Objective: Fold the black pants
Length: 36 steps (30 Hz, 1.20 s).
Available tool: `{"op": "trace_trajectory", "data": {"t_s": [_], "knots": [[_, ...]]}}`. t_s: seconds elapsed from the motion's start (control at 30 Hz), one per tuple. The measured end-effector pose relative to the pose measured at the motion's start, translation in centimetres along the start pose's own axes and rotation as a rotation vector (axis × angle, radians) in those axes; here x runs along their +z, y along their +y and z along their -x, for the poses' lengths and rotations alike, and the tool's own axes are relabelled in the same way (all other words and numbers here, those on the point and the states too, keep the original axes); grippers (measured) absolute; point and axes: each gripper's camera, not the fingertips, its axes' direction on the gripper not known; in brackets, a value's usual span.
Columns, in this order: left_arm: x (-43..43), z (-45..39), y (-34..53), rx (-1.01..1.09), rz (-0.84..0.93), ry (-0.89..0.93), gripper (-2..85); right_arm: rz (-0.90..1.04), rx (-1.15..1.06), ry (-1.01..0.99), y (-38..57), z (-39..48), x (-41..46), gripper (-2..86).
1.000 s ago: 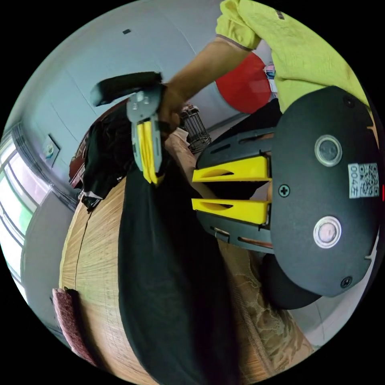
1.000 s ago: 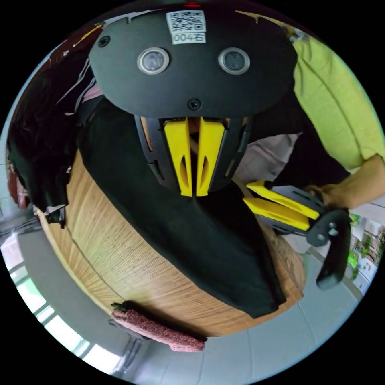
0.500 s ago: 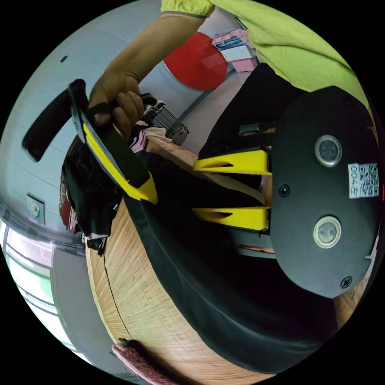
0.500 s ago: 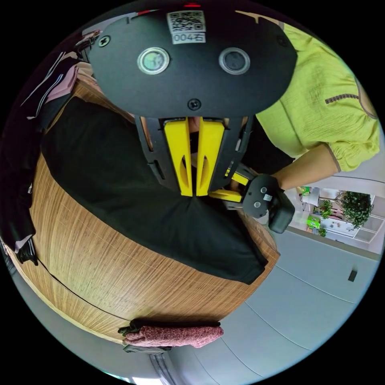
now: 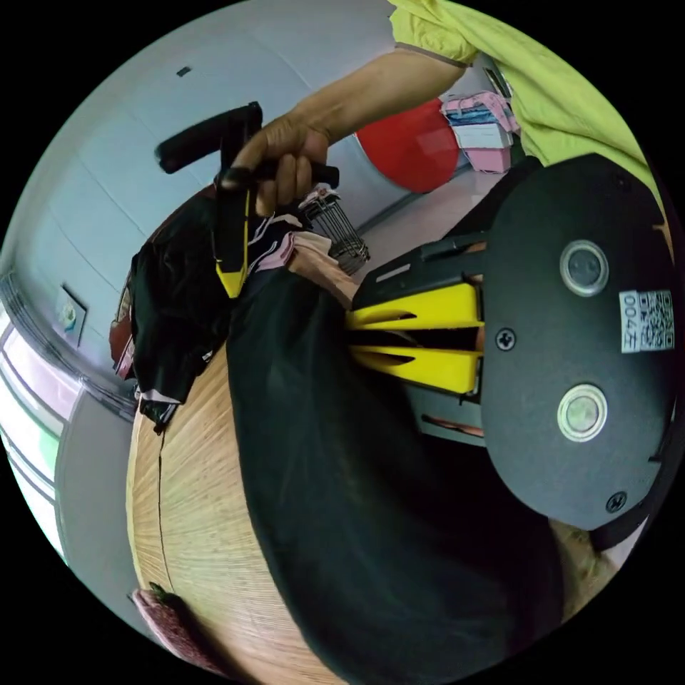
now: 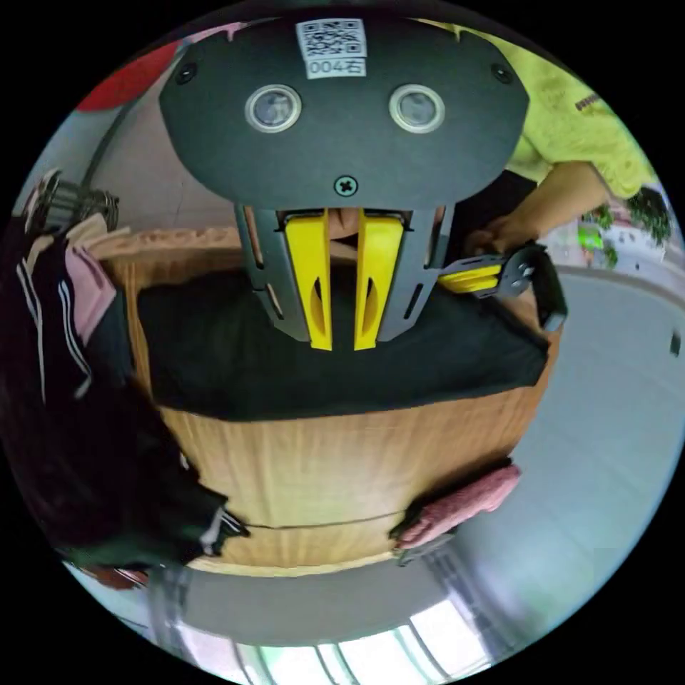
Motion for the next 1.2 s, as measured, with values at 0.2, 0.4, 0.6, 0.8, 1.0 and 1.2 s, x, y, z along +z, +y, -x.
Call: {"op": "trace_trajectory", "data": {"t_s": [0.2,0.4,0.6,0.8,1.0,1.2], "knots": [[-3.0,-1.5,0.7,-0.088,-0.113,0.017,3.7,0.071,0.11,0.167,2.8,-2.6,4.6,8.3],[-1.4,1.9,2.9,-0.268,-0.042,0.147,3.4,0.068,0.096,0.219,4.4,-0.3,7.1,8.0],[-7.6,2.8,2.8,-0.188,-0.01,0.185,3.0,-0.159,0.037,0.122,9.2,4.4,2.2,7.9],[-19.0,9.7,10.9,-0.447,-0.264,0.224,3.9,-0.282,-0.285,0.128,19.3,18.6,0.4,9.6],[-29.4,17.7,17.4,-0.672,-0.464,0.071,8.0,-0.232,-0.643,0.339,24.0,32.7,5.1,10.2],[-35.3,24.0,18.4,-0.785,-0.594,0.05,11.2,-0.158,-0.968,0.583,24.8,41.0,10.8,11.6]]}}
